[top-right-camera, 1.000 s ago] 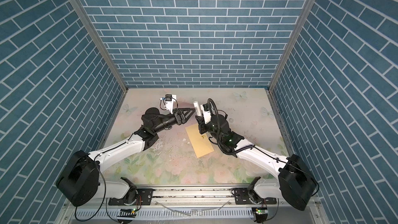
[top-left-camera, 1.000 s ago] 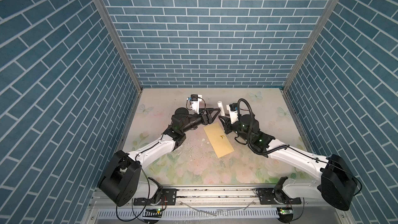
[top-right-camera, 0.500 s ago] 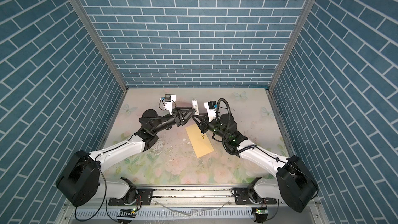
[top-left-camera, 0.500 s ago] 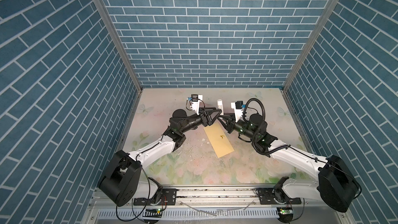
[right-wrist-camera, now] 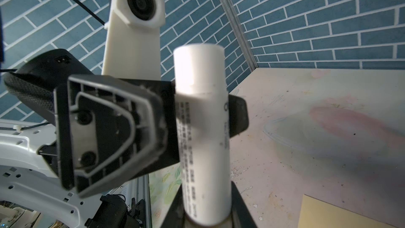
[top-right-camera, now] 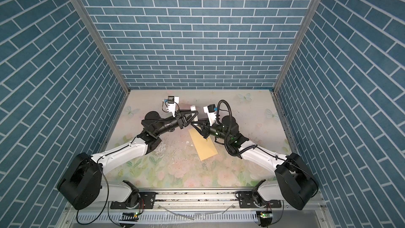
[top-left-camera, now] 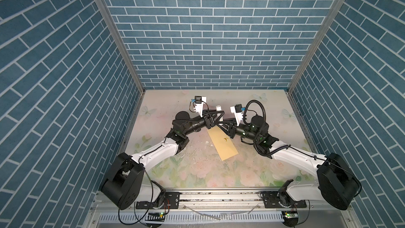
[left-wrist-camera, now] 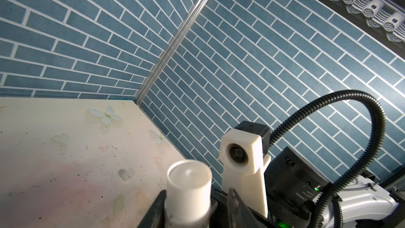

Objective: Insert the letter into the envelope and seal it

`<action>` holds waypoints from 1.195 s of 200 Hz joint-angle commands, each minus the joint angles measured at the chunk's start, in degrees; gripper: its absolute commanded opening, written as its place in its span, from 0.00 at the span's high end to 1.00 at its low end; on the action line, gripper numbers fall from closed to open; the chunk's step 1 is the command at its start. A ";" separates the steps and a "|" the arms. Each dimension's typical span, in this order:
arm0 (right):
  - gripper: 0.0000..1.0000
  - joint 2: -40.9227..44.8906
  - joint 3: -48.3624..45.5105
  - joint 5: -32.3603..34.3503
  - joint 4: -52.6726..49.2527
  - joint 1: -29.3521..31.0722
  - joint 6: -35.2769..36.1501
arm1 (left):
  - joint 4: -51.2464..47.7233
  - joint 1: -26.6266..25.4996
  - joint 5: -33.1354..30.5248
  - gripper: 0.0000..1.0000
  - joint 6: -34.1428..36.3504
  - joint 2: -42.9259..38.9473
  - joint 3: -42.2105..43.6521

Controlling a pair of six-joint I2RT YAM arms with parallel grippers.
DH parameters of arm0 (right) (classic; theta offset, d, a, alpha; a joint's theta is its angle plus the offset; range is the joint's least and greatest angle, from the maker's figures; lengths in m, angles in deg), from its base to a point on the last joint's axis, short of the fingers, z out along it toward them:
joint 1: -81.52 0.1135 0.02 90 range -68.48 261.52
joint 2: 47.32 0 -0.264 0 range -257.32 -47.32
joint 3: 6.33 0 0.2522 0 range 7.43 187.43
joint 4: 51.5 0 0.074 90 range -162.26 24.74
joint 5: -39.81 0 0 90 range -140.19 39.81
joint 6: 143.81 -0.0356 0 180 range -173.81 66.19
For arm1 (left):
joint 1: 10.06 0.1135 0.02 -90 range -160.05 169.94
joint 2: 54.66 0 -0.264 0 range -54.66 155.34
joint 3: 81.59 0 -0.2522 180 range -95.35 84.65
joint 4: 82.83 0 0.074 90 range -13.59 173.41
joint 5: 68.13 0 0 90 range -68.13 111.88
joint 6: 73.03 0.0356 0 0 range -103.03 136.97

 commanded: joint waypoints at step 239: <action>1.00 -4.30 17.41 80.93 -26.39 18.48 29.87 | -16.01 -3.37 -11.95 1.00 7.53 0.69 -2.25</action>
